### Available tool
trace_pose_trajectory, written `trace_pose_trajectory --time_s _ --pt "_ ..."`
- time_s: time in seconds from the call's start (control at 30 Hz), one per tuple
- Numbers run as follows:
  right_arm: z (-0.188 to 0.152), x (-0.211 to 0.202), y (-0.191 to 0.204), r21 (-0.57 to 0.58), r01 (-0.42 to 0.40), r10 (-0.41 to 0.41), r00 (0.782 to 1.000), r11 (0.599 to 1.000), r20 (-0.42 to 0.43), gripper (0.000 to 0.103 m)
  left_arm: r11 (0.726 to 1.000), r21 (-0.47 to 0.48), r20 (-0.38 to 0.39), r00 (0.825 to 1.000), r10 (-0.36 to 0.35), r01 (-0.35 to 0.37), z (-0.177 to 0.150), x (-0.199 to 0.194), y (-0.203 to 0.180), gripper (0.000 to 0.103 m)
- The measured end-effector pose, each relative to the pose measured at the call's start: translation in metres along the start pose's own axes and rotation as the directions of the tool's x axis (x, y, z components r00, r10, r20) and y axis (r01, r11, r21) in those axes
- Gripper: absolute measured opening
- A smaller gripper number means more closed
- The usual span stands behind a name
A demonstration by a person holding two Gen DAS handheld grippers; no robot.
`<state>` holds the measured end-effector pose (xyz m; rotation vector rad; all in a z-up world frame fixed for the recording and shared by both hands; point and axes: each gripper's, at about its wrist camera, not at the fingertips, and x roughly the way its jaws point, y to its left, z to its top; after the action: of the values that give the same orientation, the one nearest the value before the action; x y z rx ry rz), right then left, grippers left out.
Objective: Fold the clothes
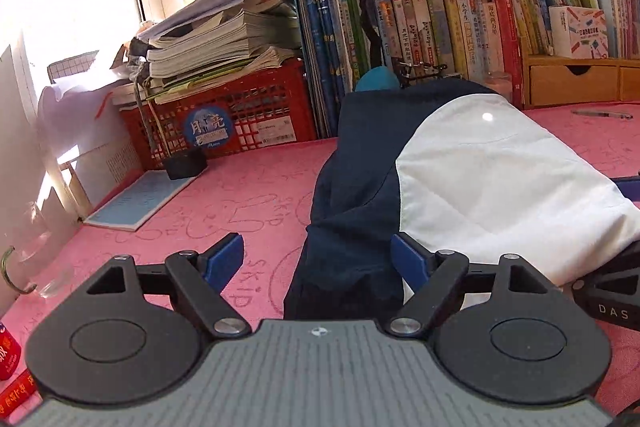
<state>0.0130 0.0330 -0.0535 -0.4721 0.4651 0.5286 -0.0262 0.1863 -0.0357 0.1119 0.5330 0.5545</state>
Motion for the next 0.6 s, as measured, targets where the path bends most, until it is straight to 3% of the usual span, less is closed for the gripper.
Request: trace_pose_trajectory --time_s 0.07,0.2,0.3,0.37,0.4,0.43,0.47,0.53,0.6 --pt "-0.005 -0.005 -0.003 -0.003 0.0 0.0 1.0 1.0 0.0 0.062 0.998 0.048 -0.04 0.998 0.039 -0.037 -0.006 0.012 -0.001 0.086" --pt "-0.014 -0.013 -0.007 -0.012 0.019 -0.019 1.0 1.0 0.013 0.066 0.999 0.041 -0.087 0.996 0.007 -0.003 -0.011 0.019 0.002 0.086" --pt "-0.015 -0.011 -0.001 -0.052 0.124 -0.122 0.992 0.991 0.038 0.082 1.0 0.015 -0.099 0.995 -0.018 0.019 -0.011 0.019 0.007 0.086" --pt "-0.015 -0.013 0.006 -0.119 0.186 -0.177 0.981 0.975 0.085 0.082 1.0 0.019 -0.1 0.995 -0.022 0.024 -0.01 0.019 0.007 0.086" --pt "-0.015 -0.014 0.008 -0.152 0.212 -0.196 0.974 0.965 0.109 0.078 0.999 0.03 -0.101 0.994 -0.03 0.033 -0.009 0.017 0.004 0.086" --pt "-0.017 -0.017 0.003 -0.144 0.238 -0.22 0.967 0.961 0.129 0.064 0.998 0.04 -0.102 0.994 -0.041 0.045 -0.008 0.015 0.002 0.086" --pt "-0.019 -0.02 -0.002 -0.135 0.264 -0.244 0.958 0.955 0.148 0.041 0.996 0.036 -0.108 0.991 -0.073 0.078 -0.006 0.013 0.0 0.087" --pt "-0.022 -0.027 -0.013 -0.115 0.315 -0.291 0.938 0.942 0.186 0.025 0.983 0.002 -0.124 0.975 -0.183 0.185 -0.004 0.006 -0.007 0.087" --pt "-0.026 -0.033 -0.024 -0.093 0.364 -0.337 0.915 0.927 0.223 0.021 0.962 -0.006 -0.127 0.954 -0.272 0.274 -0.005 -0.003 -0.02 0.087"
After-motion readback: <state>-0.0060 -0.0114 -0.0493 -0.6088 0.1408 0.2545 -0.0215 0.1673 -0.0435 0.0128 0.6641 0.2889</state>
